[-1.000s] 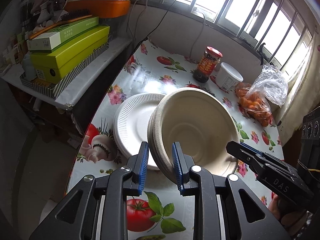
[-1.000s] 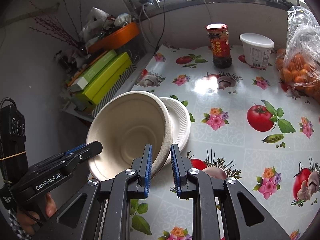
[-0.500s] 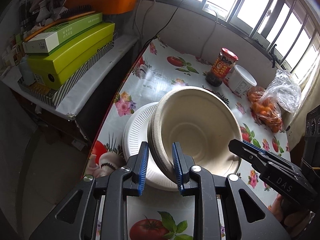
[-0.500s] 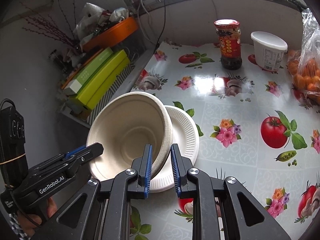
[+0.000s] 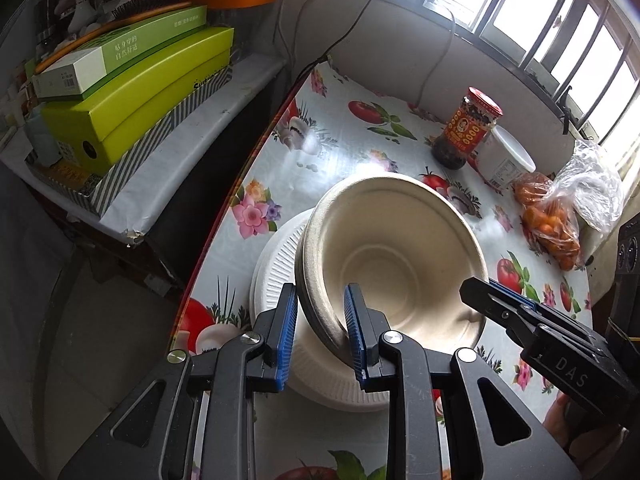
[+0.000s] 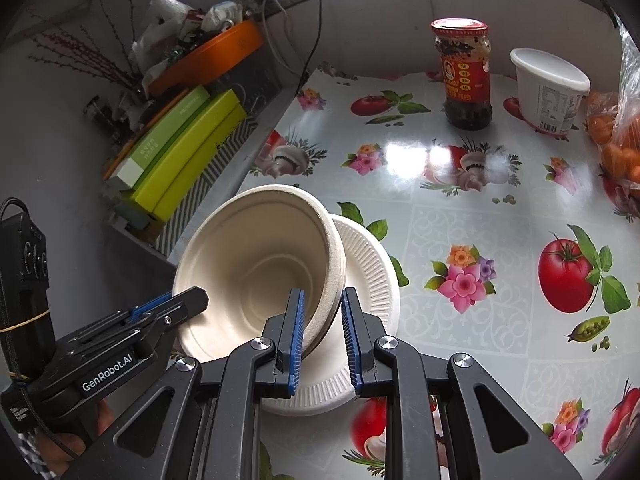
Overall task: Organize plates and bowls
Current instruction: 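Lower the nested bowls onto the white plate stack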
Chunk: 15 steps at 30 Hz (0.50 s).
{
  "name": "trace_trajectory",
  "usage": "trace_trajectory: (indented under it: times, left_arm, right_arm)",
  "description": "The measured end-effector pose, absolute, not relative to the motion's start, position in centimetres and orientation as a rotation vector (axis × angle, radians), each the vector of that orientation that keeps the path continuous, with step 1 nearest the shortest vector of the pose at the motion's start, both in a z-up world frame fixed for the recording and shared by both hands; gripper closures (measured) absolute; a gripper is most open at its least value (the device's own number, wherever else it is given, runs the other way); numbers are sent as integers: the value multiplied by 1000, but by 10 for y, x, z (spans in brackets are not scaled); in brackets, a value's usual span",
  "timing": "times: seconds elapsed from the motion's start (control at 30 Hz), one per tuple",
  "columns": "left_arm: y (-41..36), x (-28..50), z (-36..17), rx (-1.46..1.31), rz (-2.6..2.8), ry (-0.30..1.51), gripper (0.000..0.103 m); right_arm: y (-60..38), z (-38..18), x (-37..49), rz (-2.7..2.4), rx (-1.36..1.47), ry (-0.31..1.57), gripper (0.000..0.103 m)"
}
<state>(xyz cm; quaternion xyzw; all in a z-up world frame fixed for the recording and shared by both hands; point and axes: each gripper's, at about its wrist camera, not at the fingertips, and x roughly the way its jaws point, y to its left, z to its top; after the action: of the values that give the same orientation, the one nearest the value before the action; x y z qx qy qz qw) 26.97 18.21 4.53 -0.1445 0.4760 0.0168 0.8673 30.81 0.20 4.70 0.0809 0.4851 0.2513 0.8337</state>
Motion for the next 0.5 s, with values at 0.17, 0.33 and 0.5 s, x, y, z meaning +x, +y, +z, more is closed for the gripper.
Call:
trace_trajectory:
  times: [0.17,0.33,0.5]
  left_arm:
    - [181,274,40,-303,37,1010,78]
    - [180,275,36,-303,36,1018,78]
    - [180,275,35,-305,36,1020,78]
  right_arm:
    - [2,41,312,530,170,1039,84]
    - [2,37,314,525,168,1046,84]
    - [2,36,314,523,171,1047,84]
